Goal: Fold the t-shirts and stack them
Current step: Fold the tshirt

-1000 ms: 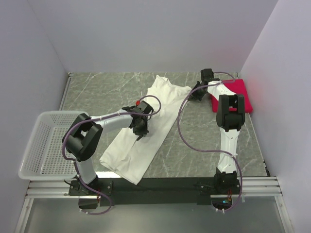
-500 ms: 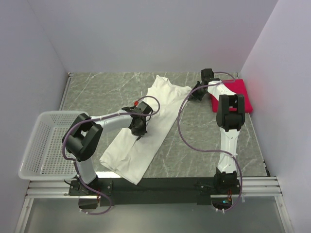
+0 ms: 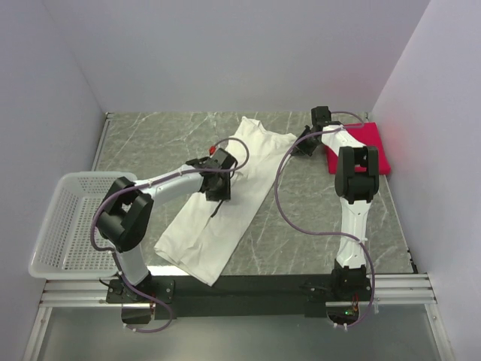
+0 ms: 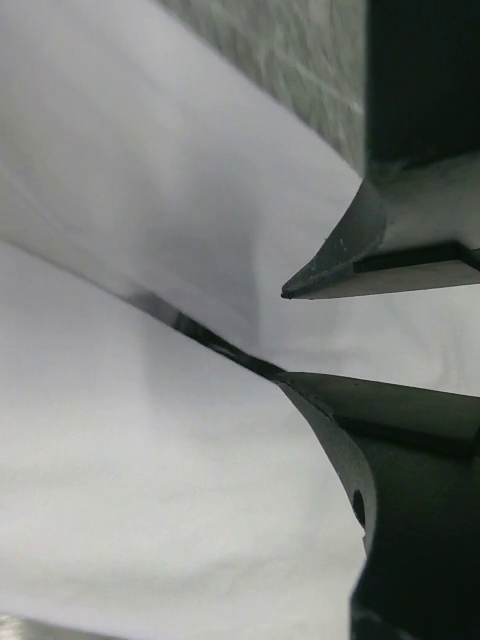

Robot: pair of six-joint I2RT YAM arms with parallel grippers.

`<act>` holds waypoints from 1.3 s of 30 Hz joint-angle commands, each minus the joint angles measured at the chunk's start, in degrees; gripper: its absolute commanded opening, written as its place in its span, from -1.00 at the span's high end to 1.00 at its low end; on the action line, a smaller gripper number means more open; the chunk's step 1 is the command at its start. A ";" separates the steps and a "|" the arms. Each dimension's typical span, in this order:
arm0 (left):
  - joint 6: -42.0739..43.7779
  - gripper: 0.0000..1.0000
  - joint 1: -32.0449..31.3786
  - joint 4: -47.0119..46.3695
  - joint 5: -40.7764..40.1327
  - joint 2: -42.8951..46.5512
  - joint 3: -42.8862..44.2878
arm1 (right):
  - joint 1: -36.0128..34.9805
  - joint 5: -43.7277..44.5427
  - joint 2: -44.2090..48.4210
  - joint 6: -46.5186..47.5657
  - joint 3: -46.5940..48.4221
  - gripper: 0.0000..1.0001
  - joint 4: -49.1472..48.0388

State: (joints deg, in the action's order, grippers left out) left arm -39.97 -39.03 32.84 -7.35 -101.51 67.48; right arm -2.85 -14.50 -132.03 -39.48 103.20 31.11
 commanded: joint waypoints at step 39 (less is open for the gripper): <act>22.03 0.46 0.09 -8.05 -0.29 -21.88 27.09 | 1.27 1.67 -2.36 1.43 2.71 1.00 0.44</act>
State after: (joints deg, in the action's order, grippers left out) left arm -19.59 -38.96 25.54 -6.57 -123.00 92.23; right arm -2.59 -14.68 -132.49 -39.09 103.94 31.31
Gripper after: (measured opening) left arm 0.277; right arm 0.006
